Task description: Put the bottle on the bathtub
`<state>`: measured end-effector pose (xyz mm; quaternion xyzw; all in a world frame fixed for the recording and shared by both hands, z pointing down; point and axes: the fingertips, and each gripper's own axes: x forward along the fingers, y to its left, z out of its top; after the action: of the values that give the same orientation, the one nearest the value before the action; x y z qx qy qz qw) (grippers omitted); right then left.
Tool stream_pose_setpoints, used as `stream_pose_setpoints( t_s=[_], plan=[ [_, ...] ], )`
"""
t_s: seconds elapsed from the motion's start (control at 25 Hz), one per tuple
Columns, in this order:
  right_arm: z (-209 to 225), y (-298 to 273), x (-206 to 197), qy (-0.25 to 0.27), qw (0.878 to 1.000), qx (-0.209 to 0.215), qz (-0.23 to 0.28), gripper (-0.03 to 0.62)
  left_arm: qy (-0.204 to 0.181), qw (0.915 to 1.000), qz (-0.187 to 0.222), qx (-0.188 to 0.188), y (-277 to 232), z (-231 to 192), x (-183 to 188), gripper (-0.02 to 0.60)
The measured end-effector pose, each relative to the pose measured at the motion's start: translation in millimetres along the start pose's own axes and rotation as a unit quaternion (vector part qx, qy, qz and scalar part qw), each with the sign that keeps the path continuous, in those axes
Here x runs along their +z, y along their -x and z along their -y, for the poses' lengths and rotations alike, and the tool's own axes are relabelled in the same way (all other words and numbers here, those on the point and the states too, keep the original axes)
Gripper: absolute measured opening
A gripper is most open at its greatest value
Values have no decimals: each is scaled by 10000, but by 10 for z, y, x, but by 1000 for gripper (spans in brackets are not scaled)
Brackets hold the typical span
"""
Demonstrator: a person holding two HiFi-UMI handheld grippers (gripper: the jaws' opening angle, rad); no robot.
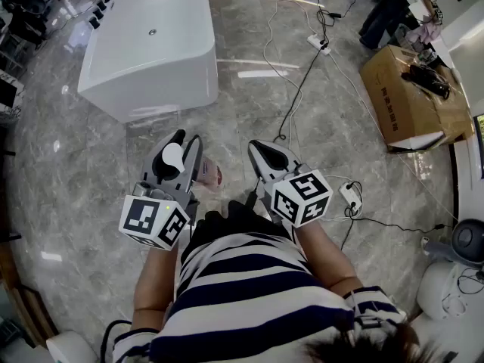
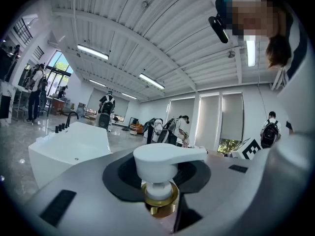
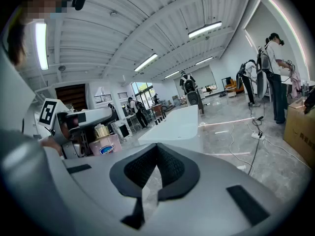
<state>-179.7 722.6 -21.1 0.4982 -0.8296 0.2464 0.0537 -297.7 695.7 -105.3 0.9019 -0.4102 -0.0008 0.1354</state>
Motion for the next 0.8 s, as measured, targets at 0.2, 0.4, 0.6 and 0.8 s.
stream_pose_setpoints(
  t_s=[0.2,0.4,0.6,0.8],
  plan=[
    [51,33,-5,6,10000,-8,10,26,7,9999,-39,-127,-87,93,4,132],
    [118,47,14,-117,9999,25,102,26,-56,9996,-119,-255,-180,167,11,132],
    [55,60,-5,-145,9985,499,158,28,-114,9989,-217,-388,-237,240,-7,132],
    [-122,95,-33,-49,9909,1340,103,29,-204,9979,-286,-553,-295,343,-4,132]
  ],
)
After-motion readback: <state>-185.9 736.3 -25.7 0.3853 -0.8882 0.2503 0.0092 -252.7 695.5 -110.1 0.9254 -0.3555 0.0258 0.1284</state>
